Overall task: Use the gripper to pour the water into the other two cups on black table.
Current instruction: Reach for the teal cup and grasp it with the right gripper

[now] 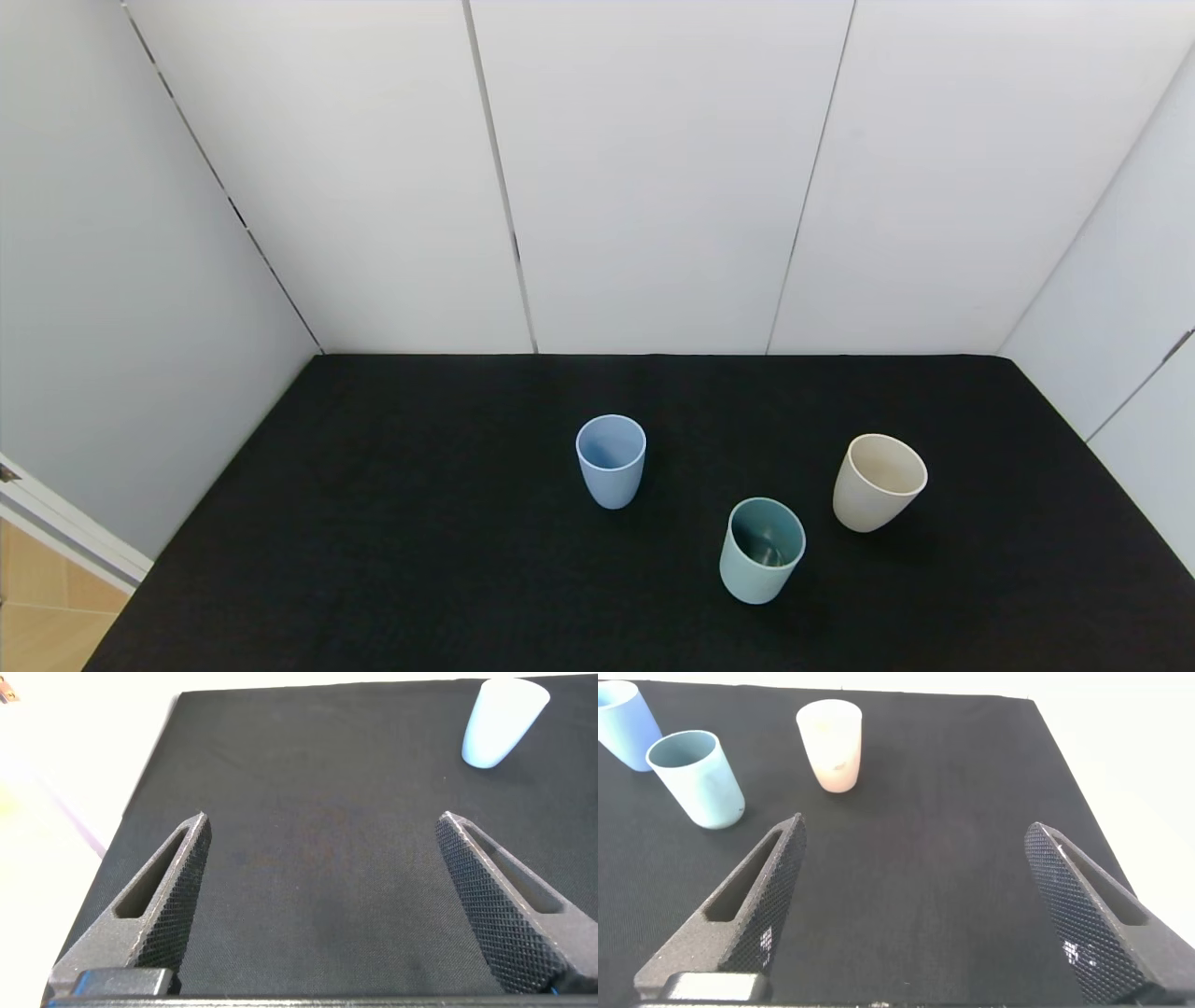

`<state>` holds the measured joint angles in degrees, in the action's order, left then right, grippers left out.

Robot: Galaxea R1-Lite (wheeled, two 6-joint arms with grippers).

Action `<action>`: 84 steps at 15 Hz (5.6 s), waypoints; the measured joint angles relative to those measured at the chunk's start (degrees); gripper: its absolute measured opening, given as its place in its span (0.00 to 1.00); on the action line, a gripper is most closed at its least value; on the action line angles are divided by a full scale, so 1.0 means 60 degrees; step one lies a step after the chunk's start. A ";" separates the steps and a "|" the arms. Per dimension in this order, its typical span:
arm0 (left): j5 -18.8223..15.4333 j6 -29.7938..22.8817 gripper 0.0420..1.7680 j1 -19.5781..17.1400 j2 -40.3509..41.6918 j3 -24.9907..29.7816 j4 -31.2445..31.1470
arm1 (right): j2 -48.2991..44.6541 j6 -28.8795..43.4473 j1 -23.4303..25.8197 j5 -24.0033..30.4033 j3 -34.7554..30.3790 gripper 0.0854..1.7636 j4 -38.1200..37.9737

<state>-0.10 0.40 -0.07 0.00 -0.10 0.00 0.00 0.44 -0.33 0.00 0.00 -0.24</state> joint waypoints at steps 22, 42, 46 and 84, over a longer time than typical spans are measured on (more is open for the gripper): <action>0.0000 -0.0004 0.97 0.0000 0.0004 0.0004 0.0000 | 0.7676 -0.0969 -0.0634 0.2180 0.6191 0.97 -0.1997; 0.0000 -0.0004 0.97 0.0000 0.0000 0.0004 0.0000 | 1.4310 0.0018 -0.5297 0.0933 0.4933 0.97 0.2223; 0.0000 -0.0004 0.97 0.0000 0.0000 0.0004 -0.0004 | 1.5145 -0.0037 -0.5411 0.0711 0.4322 0.97 0.3629; 0.0000 -0.0004 0.97 0.0000 0.0000 0.0000 0.0000 | 1.9938 -0.0128 -0.5465 -0.0380 0.5433 0.67 0.9452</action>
<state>-0.10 0.38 -0.07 0.00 -0.10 0.00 119.63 -0.33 -33.12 -2.28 32.60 56.47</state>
